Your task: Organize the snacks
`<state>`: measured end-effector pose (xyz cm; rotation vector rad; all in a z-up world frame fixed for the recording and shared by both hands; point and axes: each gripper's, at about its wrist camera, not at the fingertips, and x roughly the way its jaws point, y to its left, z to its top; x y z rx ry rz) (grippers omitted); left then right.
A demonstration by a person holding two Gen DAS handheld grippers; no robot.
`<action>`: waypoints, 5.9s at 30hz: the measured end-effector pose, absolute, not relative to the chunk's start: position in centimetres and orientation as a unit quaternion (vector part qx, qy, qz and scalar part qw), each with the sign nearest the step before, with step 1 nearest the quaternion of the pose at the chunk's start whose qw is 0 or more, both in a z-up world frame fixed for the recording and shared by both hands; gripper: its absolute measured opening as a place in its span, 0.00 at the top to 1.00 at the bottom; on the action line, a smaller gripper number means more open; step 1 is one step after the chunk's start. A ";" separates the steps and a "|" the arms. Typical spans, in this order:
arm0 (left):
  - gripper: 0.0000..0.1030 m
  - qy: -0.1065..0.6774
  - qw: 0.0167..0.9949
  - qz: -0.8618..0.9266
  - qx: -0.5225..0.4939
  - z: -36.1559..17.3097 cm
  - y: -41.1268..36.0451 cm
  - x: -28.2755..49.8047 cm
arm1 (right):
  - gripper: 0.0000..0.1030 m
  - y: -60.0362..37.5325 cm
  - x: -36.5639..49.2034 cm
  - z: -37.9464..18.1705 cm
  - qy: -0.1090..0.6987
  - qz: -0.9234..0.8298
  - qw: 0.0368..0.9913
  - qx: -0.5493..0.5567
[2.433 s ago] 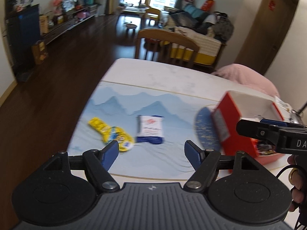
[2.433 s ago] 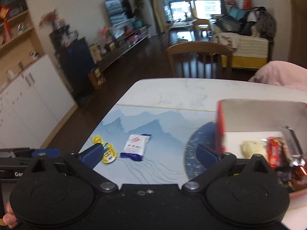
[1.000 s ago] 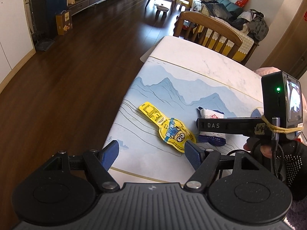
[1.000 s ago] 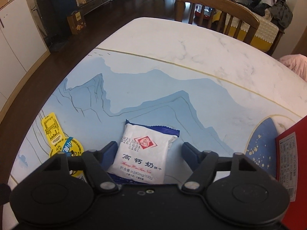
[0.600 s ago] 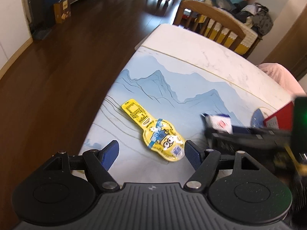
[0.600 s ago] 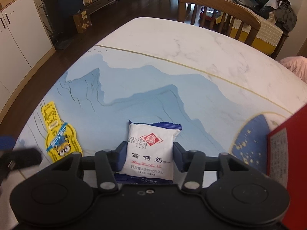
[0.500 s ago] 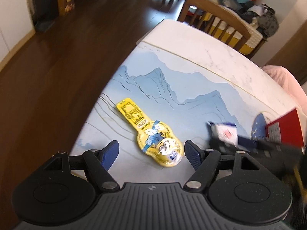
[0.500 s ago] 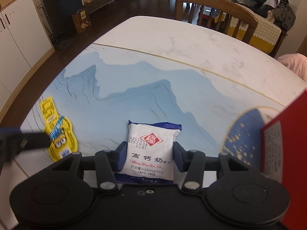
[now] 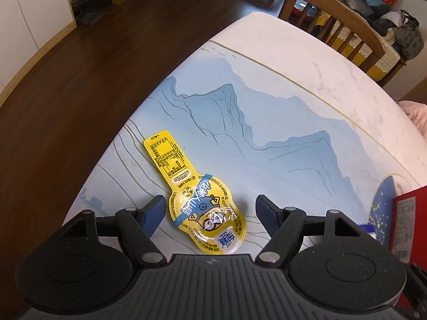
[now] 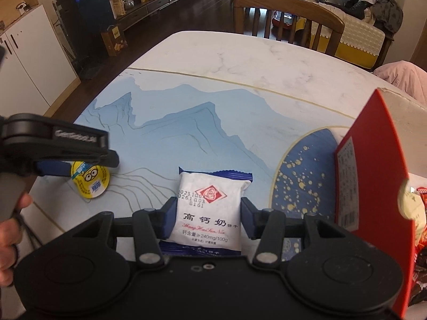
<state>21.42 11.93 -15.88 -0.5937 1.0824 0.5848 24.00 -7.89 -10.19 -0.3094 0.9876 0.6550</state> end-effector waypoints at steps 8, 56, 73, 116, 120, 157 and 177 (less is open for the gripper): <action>0.50 0.497 0.771 0.291 -0.271 -15.5 11.7 21.3 | 0.53 -9.1 22.7 -9.6 0.462 0.315 0.818 -0.137; 0.51 0.462 0.880 -0.032 -0.100 -0.3 -13.4 22.9 | 0.53 -33.7 23.8 0.7 0.396 0.204 0.894 -0.046; 0.51 0.510 0.858 -0.054 -0.031 -4.1 -19.8 30.8 | 0.53 -37.4 30.2 -2.7 0.412 0.159 0.895 -0.064; 0.43 0.494 0.868 -0.042 -0.035 -5.0 -21.2 28.4 | 0.50 -38.4 27.5 -1.4 0.393 0.236 0.888 -0.046; 0.37 0.476 0.878 -0.046 -0.032 -3.5 -21.2 27.2 | 0.47 -38.6 26.4 -0.2 0.376 0.241 0.894 -0.031; 0.08 0.359 0.928 -0.069 -0.077 2.6 -17.6 16.4 | 0.00 -39.5 18.5 4.3 0.284 0.232 0.930 0.012; 0.08 0.345 0.933 -0.078 -0.067 3.6 -18.1 14.8 | 0.00 -40.1 17.2 4.1 0.278 0.232 0.932 0.037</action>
